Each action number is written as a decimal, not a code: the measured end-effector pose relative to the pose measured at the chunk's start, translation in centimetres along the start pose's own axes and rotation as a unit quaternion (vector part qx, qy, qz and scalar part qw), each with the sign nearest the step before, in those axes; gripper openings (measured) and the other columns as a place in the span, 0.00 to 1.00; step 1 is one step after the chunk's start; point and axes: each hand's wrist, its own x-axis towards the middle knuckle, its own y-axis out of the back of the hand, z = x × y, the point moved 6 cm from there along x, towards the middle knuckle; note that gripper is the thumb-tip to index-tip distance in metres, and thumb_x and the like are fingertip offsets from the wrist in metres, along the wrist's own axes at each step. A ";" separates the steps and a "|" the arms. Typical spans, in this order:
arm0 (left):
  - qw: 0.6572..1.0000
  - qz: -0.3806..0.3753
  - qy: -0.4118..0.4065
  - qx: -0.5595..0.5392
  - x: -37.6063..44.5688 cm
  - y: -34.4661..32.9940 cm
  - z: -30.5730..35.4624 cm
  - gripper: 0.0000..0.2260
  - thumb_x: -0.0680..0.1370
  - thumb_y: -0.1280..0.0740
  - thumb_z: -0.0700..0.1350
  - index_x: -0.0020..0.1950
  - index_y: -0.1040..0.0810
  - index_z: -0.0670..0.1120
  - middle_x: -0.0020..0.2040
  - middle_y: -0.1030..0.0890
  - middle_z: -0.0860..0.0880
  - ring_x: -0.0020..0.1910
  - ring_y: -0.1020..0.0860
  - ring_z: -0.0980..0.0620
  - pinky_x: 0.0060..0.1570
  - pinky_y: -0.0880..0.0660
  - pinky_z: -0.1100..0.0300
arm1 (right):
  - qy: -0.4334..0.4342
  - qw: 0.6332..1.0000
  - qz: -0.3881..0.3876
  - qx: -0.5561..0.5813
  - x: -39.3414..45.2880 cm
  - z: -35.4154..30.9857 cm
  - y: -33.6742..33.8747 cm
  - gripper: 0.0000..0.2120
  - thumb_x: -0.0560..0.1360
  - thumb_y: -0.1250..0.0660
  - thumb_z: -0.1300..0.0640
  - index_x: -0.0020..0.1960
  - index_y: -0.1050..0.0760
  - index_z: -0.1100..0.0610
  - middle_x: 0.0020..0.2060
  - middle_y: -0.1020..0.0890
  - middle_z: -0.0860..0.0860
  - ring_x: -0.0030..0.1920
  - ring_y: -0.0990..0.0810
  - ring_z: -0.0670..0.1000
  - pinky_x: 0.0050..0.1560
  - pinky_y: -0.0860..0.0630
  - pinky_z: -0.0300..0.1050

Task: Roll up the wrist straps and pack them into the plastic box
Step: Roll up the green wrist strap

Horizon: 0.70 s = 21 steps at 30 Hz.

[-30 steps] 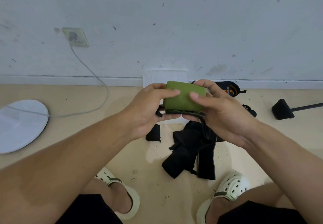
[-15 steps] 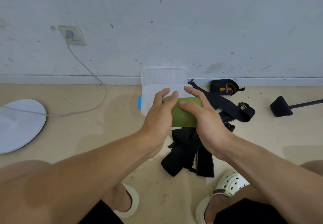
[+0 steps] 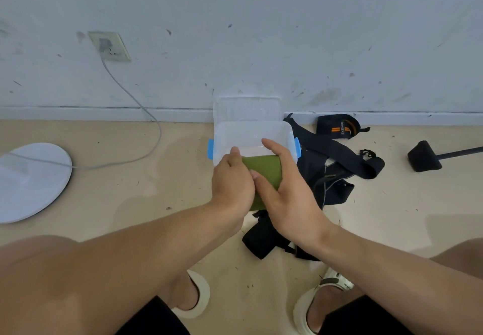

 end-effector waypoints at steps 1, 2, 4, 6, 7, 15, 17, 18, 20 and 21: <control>1.000 0.006 0.020 -0.016 0.0 0.1 -0.2 0.17 0.88 0.47 0.54 0.49 0.22 0.52 0.54 0.17 0.46 0.56 0.18 0.47 0.64 0.23 0.45 | 0.012 1.000 0.004 -0.010 -0.2 0.0 -0.1 0.28 0.83 0.34 0.47 0.79 0.41 0.41 0.63 0.21 0.51 0.52 0.18 0.45 0.54 0.20 0.44; 0.999 0.009 0.043 -0.032 0.0 0.1 -0.5 0.17 0.87 0.46 0.53 0.49 0.22 0.50 0.53 0.17 0.46 0.55 0.18 0.46 0.62 0.22 0.45 | 0.022 0.999 0.012 -0.022 -0.3 -0.1 -0.2 0.28 0.83 0.34 0.46 0.79 0.41 0.41 0.64 0.22 0.50 0.54 0.19 0.45 0.56 0.20 0.45; 0.995 0.013 0.083 -0.055 -0.1 0.3 -0.9 0.16 0.85 0.45 0.50 0.51 0.21 0.46 0.51 0.16 0.44 0.52 0.17 0.44 0.58 0.20 0.46 | 0.037 0.997 0.032 -0.053 -0.3 -0.4 -0.1 0.27 0.82 0.34 0.44 0.78 0.39 0.40 0.63 0.22 0.45 0.54 0.21 0.42 0.54 0.21 0.41; 0.991 0.011 0.112 -0.069 -0.5 0.6 -1.1 0.14 0.84 0.46 0.47 0.48 0.22 0.45 0.46 0.17 0.45 0.47 0.18 0.45 0.46 0.21 0.51 | 0.050 0.995 0.044 -0.077 -0.2 -0.8 0.0 0.26 0.81 0.34 0.43 0.77 0.37 0.40 0.60 0.22 0.41 0.52 0.22 0.39 0.51 0.23 0.34; 0.989 0.006 0.123 -0.076 -0.7 0.7 -1.1 0.14 0.84 0.46 0.46 0.47 0.23 0.46 0.44 0.18 0.45 0.44 0.19 0.46 0.40 0.23 0.54 | 0.055 0.994 0.047 -0.087 -0.2 -0.9 0.1 0.25 0.81 0.35 0.42 0.76 0.35 0.40 0.59 0.22 0.39 0.52 0.22 0.39 0.50 0.24 0.33; 0.981 -0.039 0.175 -0.068 -1.3 0.9 -1.1 0.16 0.85 0.48 0.48 0.59 0.21 0.47 0.53 0.16 0.43 0.51 0.17 0.43 0.53 0.18 0.48 | 0.068 0.991 0.088 -0.072 0.6 -1.4 0.2 0.14 0.82 0.36 0.44 0.66 0.26 0.46 0.42 0.21 0.41 0.42 0.20 0.42 0.40 0.24 0.36; 0.987 -0.016 0.143 -0.073 -0.8 0.9 -0.8 0.16 0.85 0.48 0.49 0.60 0.23 0.46 0.54 0.18 0.44 0.55 0.18 0.43 0.60 0.20 0.46 | 0.018 0.996 0.090 0.006 1.1 -1.5 0.0 0.15 0.80 0.30 0.47 0.65 0.27 0.47 0.46 0.21 0.44 0.40 0.20 0.38 0.35 0.25 0.33; 0.988 -0.002 0.131 -0.083 -0.7 1.0 -0.6 0.16 0.86 0.48 0.50 0.59 0.23 0.46 0.53 0.18 0.45 0.54 0.19 0.43 0.60 0.21 0.47 | -0.014 0.994 0.092 0.059 1.3 -1.4 -0.2 0.18 0.78 0.27 0.47 0.65 0.28 0.47 0.49 0.21 0.45 0.40 0.20 0.36 0.35 0.24 0.32; 0.985 0.032 0.120 -0.119 -0.3 1.2 -0.1 0.15 0.86 0.48 0.50 0.55 0.23 0.47 0.50 0.19 0.46 0.52 0.19 0.44 0.60 0.21 0.46 | -0.077 0.982 0.094 0.146 1.8 -1.0 -0.7 0.26 0.72 0.21 0.45 0.65 0.28 0.48 0.55 0.20 0.47 0.46 0.17 0.36 0.40 0.22 0.33; 0.981 0.049 0.121 -0.144 -0.1 1.4 0.1 0.15 0.86 0.48 0.49 0.55 0.22 0.46 0.49 0.19 0.46 0.51 0.19 0.43 0.60 0.20 0.45 | -0.108 0.970 0.089 0.196 2.0 -0.7 -1.2 0.29 0.70 0.19 0.46 0.66 0.28 0.48 0.58 0.20 0.49 0.50 0.15 0.40 0.46 0.20 0.36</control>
